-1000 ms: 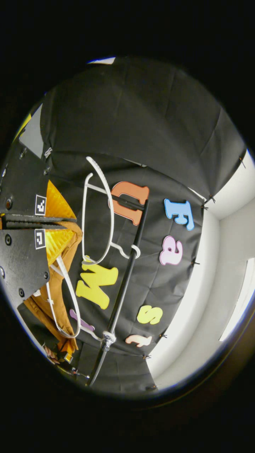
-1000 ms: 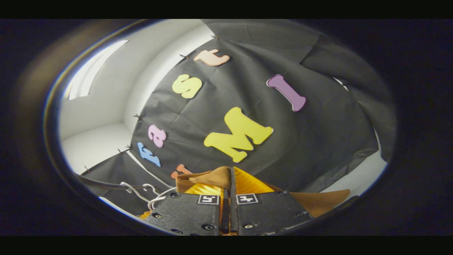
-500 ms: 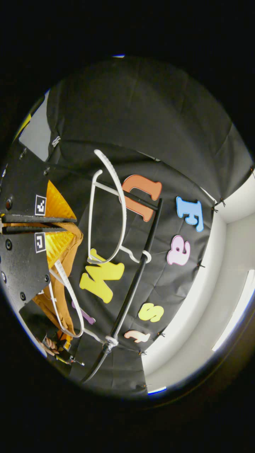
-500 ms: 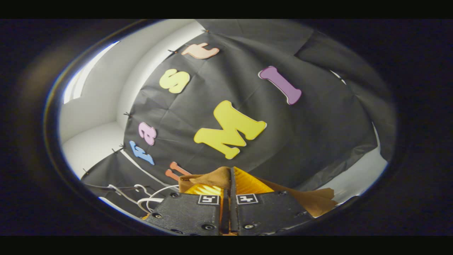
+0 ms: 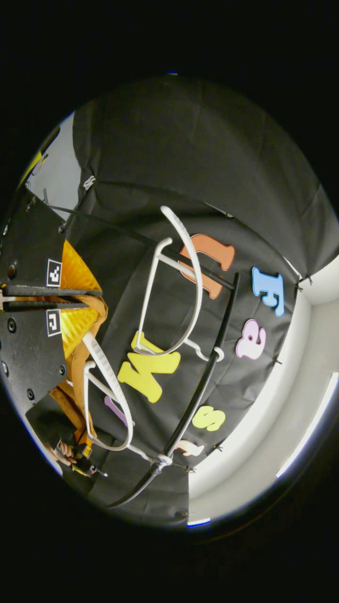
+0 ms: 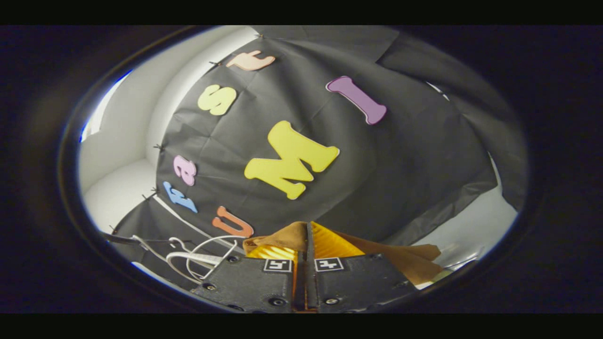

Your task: Grasp the clothes on the hanger with both hands and then place them into the laundry hamper below.

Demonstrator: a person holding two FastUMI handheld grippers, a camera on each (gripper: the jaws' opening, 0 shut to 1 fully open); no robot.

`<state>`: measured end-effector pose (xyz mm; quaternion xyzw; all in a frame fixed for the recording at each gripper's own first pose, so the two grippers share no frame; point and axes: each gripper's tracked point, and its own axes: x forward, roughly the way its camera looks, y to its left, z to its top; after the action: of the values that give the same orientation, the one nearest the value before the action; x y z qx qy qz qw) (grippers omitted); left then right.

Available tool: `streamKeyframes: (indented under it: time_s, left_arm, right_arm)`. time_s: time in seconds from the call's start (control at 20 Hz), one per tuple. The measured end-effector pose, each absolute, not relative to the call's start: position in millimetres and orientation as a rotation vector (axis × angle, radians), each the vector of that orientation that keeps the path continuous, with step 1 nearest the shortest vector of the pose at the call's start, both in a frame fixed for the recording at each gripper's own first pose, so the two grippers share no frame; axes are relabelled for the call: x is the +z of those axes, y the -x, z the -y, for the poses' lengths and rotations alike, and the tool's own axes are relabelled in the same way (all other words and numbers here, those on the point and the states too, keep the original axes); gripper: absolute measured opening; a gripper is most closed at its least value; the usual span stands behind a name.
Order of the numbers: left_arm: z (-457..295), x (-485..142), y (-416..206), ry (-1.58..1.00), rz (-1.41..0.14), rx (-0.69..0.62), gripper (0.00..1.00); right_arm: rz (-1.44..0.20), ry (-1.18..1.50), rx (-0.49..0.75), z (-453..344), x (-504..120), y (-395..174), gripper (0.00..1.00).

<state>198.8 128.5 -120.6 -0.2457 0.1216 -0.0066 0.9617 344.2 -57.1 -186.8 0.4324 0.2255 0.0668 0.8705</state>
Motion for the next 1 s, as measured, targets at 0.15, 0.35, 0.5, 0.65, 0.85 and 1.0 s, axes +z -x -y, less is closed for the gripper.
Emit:
streamKeyframes:
  time_s: [0.15, 0.35, 0.5, 0.65, 0.85, 1.0]
  left_arm:
    - [-127, -131, -186, 0.497, -0.265, -0.017, 0.04]
    - [-122, -141, -163, 0.441, -0.307, -0.009, 0.10]
    - [-113, -154, -151, 0.367, -0.354, 0.009, 0.02]
    - [-93, -160, -136, 0.328, -0.376, -0.026, 0.01]
    - [-66, -160, -123, 0.302, -0.383, -0.067, 0.01]
    - [-47, -158, -114, 0.293, -0.392, -0.106, 0.01]
  right_arm:
    - [-0.488, -0.882, 0.136, 56, -198, -331, 0.02]
    - [-0.557, -0.862, 0.130, 48, -225, -304, 0.05]
    - [-0.599, -0.862, 0.134, 38, -242, -289, 0.04]
    - [-0.632, -0.856, 0.152, 26, -253, -268, 0.04]
    - [-0.685, -0.817, 0.192, 6, -271, -243, 0.04]
    - [-0.735, -0.777, 0.232, -11, -280, -216, 0.02]
